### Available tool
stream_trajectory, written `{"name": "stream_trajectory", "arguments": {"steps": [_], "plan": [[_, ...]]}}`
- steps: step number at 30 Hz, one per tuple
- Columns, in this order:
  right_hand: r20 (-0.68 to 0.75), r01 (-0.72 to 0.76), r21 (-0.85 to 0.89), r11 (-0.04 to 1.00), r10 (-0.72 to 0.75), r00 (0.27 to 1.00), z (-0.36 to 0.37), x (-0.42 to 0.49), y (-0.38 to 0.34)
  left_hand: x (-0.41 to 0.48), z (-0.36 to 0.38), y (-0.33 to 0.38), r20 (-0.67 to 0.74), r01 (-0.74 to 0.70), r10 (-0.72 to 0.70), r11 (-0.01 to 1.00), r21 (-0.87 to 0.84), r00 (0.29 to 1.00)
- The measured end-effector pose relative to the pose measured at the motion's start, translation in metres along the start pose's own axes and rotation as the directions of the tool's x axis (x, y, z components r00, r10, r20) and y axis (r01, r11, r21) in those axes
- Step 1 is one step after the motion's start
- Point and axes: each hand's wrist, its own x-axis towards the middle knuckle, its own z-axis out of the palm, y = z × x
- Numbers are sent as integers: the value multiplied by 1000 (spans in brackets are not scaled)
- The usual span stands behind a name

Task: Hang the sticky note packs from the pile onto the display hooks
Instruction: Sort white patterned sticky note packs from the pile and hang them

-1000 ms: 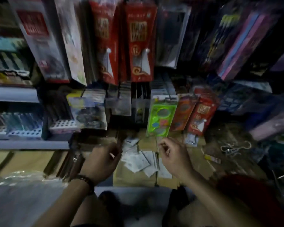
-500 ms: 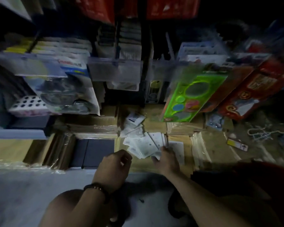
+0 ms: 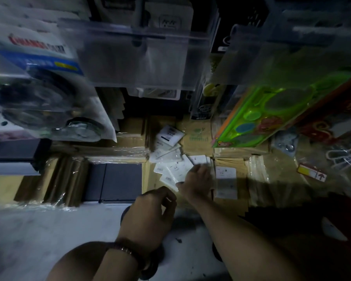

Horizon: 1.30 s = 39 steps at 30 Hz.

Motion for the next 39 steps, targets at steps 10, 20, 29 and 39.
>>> {"name": "stream_trajectory", "arguments": {"steps": [10,20,29,39], "plan": [[80,-106,396,912,81,993,-26,-9,9,0,2,-9,-10,-8,8,1000,-23,1000],[123,-79,880,469,-65,990,-79,-57,61,5,9,1,54,83,-76,983,-163,996],[-145,323,853,410,-408,901,-124,-155,65,-3,34,45,229,181,-17,668,-722,973],[-326,497,736,460,-402,856,-171,-181,102,-44,12,64,213,212,-41,391,-896,976]]}}
